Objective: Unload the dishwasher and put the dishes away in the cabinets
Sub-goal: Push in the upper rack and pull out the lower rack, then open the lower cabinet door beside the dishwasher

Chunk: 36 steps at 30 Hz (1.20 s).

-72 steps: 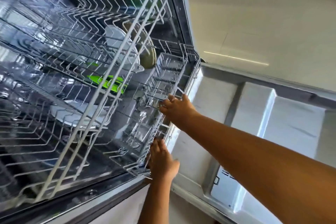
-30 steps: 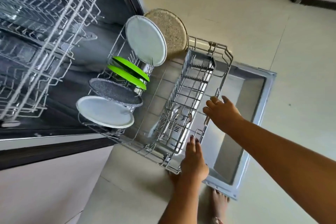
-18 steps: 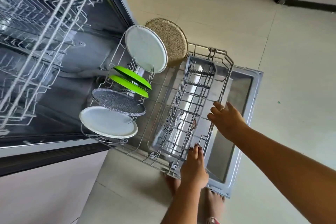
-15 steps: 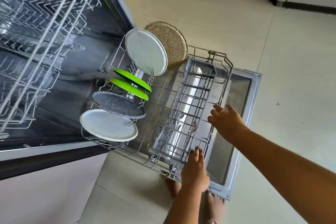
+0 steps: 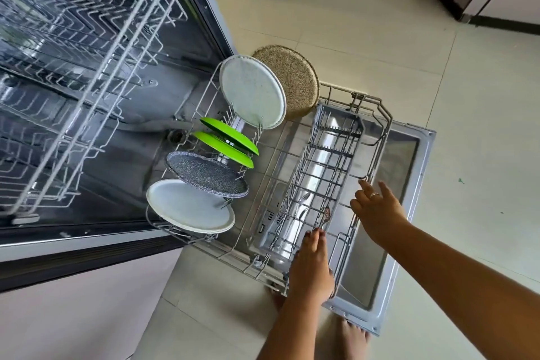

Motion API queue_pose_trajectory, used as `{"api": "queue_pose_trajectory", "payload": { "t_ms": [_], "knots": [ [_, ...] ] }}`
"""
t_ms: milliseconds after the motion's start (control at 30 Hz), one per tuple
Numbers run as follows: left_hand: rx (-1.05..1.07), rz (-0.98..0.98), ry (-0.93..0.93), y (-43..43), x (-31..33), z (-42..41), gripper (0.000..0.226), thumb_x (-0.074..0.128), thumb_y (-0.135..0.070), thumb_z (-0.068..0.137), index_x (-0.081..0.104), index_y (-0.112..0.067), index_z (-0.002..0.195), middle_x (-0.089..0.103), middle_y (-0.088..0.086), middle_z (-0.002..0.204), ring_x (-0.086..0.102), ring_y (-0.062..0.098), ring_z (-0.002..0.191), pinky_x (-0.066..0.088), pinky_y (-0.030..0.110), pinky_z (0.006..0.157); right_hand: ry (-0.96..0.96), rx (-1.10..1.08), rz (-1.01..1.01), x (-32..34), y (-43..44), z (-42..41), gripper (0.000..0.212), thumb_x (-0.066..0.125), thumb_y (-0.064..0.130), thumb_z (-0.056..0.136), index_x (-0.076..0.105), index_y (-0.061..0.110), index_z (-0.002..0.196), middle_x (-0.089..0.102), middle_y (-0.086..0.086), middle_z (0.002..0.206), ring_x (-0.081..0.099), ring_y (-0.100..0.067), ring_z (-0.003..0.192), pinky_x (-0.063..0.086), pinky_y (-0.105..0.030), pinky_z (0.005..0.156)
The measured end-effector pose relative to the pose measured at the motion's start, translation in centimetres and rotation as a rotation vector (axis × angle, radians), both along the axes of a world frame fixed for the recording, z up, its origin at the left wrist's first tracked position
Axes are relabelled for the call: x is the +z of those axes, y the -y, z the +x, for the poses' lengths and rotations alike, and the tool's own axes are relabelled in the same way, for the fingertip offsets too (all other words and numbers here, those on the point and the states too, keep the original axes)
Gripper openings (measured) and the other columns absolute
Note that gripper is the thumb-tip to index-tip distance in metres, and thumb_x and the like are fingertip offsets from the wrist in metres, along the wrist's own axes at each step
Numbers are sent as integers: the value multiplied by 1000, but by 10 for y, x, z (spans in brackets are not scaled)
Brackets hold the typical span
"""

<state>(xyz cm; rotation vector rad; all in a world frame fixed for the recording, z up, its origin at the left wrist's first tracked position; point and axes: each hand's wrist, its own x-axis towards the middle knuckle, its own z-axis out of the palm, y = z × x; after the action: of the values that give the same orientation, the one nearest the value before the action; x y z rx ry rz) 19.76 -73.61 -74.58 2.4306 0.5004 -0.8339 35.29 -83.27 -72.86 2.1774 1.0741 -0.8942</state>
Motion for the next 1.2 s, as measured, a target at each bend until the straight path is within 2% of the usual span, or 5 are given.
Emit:
{"api": "queue_pose_trajectory", "payload": {
  "t_ms": [167,467,800,1000,1200],
  "knots": [
    [73,15,14,-18,10,-6,79,53,-18,93,0,-18,152,-4,0,160,1,18,147,19,34,119,-8,42,-148,18,-27,-7,59,37,38,98,16,21,151,15,-8,159,-1,-28,148,-7,-56,116],
    [353,108,87,-55,48,-61,78,52,-22,93,0,-14,151,-4,3,160,-1,18,148,12,29,118,19,96,108,56,-84,-84,63,39,25,98,8,13,151,13,-10,158,5,-27,148,-5,-53,117],
    [1096,163,251,-134,101,-238,83,52,-24,94,-8,0,146,-9,6,158,-4,18,147,-13,7,106,-163,238,350,106,-185,-224,72,39,14,93,-1,21,152,-1,-4,160,-4,-24,148,-2,-52,117],
    [1778,110,532,-188,140,-378,77,58,-7,90,10,-14,151,7,1,159,15,21,146,16,33,119,-400,307,575,147,-270,-366,76,39,17,95,-11,24,151,-8,3,160,-10,-16,147,-5,-43,118],
    [1903,97,788,-220,206,-481,71,51,-8,95,10,-24,150,8,-7,158,13,13,145,17,29,117,-812,192,904,213,-337,-519,75,50,16,95,2,26,152,8,3,159,11,-15,146,12,-28,117]
  ]
}}
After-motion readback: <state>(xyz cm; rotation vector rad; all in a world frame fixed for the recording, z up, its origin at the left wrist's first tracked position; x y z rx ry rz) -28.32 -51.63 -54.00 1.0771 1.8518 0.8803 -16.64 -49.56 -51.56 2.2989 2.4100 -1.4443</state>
